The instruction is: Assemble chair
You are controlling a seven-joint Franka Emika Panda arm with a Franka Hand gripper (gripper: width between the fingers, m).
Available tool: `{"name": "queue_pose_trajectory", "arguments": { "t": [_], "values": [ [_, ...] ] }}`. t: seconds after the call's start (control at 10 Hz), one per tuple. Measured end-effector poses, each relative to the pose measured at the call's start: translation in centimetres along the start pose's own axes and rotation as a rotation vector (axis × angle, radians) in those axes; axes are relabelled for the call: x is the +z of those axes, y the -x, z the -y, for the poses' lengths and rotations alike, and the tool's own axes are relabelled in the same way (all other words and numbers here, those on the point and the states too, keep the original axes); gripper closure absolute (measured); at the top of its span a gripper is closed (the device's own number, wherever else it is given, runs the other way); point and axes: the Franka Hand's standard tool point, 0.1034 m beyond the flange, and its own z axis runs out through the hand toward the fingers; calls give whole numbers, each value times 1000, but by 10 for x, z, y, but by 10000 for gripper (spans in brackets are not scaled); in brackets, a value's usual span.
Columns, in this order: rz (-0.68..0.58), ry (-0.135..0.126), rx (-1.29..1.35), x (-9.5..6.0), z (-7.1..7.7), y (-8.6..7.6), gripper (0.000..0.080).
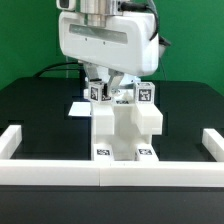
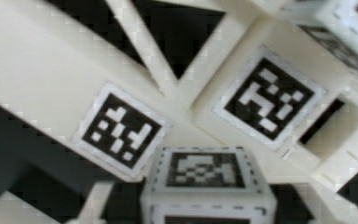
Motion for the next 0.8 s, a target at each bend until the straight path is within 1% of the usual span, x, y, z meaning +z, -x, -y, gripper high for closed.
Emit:
{"name": "queue_pose_trajectory", "arguments": {
  "t": [0.5,0.6,0.8],
  "values": [
    [9,-8,355,0,3,3,512],
    [9,-8,386,0,3,3,512],
    [9,-8,348,0,3,3,511]
  ]
}}
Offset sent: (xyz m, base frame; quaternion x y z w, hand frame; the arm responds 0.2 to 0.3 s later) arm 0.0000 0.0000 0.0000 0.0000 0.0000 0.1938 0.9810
